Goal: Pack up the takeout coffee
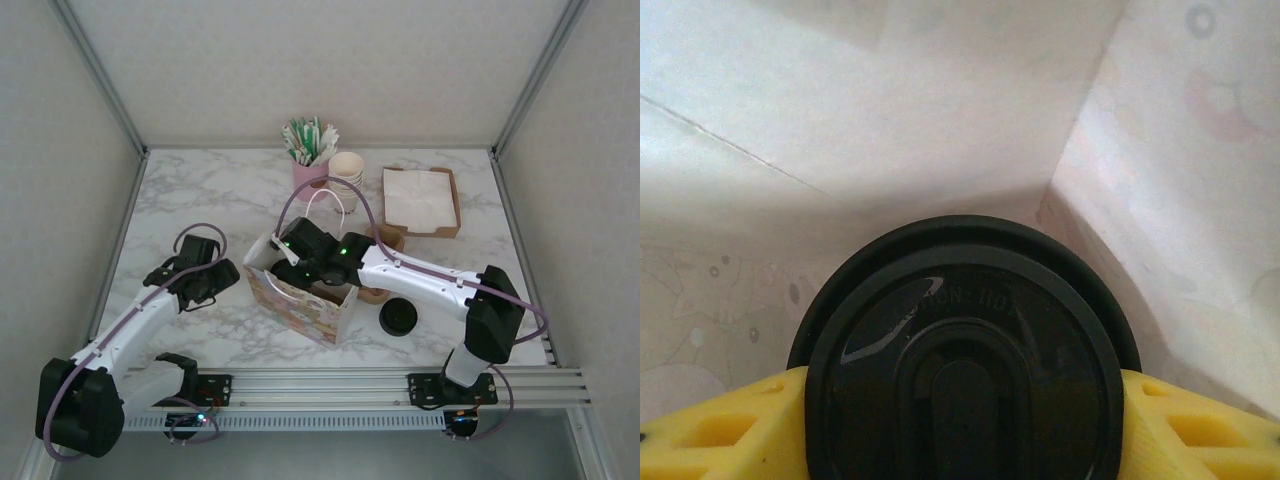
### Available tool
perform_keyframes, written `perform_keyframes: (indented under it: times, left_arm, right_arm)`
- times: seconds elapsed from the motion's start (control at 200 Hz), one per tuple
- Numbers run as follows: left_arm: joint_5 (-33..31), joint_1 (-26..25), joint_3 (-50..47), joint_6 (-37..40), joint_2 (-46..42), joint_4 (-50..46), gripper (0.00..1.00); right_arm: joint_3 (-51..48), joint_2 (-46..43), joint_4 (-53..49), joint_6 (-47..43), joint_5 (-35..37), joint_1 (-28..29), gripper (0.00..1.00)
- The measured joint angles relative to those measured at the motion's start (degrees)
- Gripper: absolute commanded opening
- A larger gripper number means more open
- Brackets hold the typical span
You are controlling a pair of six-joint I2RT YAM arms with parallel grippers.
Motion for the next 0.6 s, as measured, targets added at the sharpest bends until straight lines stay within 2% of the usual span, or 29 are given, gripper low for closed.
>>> perform_keyframes:
  times: [0.44, 0.601]
  left_arm:
    - [0.0, -0.3, 0.3, 0.0, 0.0, 0.0, 0.67]
    - [0.0, -0.3, 0.3, 0.0, 0.0, 0.0, 0.67]
  right_arm:
    - [2.7, 0.0, -5.9, 0.2, -0.2, 0.2, 0.83]
    - [3.8, 0.0, -7.6, 0.3, -0.2, 0.5, 0.86]
